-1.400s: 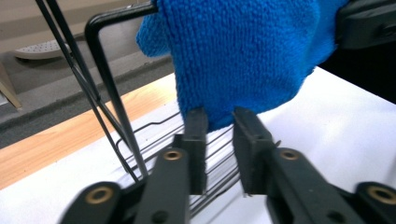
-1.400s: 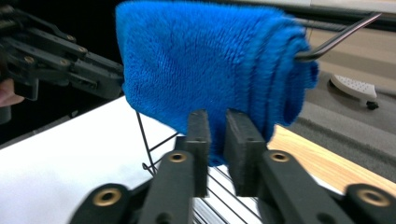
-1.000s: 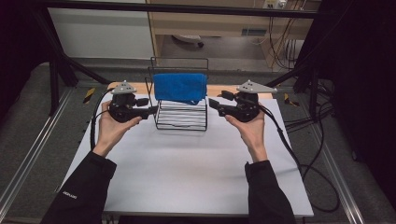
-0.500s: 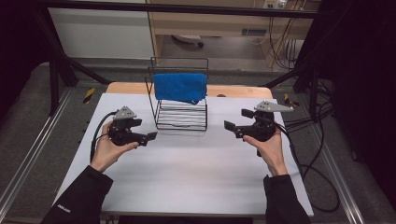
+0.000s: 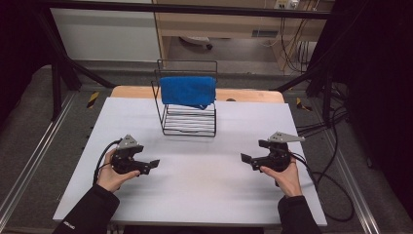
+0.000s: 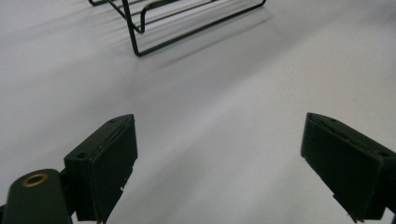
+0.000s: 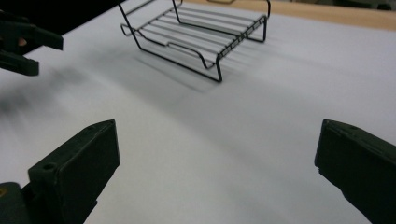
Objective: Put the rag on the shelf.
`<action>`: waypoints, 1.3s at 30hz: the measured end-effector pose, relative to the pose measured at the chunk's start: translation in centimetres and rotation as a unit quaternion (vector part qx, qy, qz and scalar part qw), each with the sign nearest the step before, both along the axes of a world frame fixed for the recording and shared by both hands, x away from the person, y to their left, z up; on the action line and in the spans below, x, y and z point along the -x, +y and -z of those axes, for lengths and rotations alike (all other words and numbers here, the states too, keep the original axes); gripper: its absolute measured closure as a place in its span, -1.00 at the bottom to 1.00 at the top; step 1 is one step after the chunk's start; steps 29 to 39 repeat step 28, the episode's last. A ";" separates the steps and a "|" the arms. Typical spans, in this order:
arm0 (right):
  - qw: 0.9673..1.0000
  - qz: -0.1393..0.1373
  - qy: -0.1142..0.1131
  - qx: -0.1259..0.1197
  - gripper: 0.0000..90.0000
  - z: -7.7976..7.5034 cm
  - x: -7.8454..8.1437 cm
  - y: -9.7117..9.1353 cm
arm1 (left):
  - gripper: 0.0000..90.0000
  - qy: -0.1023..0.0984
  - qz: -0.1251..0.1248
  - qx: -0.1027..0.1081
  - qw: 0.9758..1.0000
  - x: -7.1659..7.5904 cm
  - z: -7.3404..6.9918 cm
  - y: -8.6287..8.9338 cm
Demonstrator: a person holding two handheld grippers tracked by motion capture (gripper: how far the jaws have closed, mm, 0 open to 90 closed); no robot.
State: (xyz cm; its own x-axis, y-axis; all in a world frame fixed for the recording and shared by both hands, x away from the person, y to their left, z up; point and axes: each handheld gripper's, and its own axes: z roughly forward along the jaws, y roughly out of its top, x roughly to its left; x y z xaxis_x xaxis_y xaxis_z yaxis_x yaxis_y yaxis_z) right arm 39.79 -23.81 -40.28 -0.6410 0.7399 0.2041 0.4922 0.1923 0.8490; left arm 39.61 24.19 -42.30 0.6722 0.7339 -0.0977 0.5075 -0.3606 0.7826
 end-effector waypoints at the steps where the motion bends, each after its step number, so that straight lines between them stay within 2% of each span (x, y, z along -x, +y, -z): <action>1: 1.000 0.000 0.001 0.004 -0.98 0.4 0.2 -0.2 | -0.76 0.001 -0.001 -0.002 1.000 0.2 0.2 0.2; 7: 0.999 0.010 0.027 0.013 -0.98 2.6 1.3 -2.0 | -0.74 -0.004 0.000 -0.005 1.000 1.1 1.2 1.4; 13: 0.999 0.010 0.034 0.006 -0.98 3.8 2.5 -3.6 | -0.72 -0.008 -0.004 0.004 1.000 1.7 1.9 2.7; 18: 0.999 0.016 0.035 -0.003 -0.98 4.2 3.3 -4.4 | -0.73 -0.011 -0.007 0.001 1.000 2.2 2.2 3.3; 23: 0.999 0.017 0.036 0.009 -0.98 4.4 3.6 -4.5 | -0.75 -0.012 -0.006 -0.008 1.000 2.5 2.5 3.6; 27: 0.999 0.015 0.040 0.020 -0.98 4.6 3.6 -4.4 | -0.76 -0.010 -0.015 -0.002 1.000 2.5 2.7 3.9; 39: 0.999 0.013 0.040 0.020 -0.98 4.6 3.6 -4.3 | -0.76 -0.010 -0.016 -0.001 1.000 2.5 2.7 3.9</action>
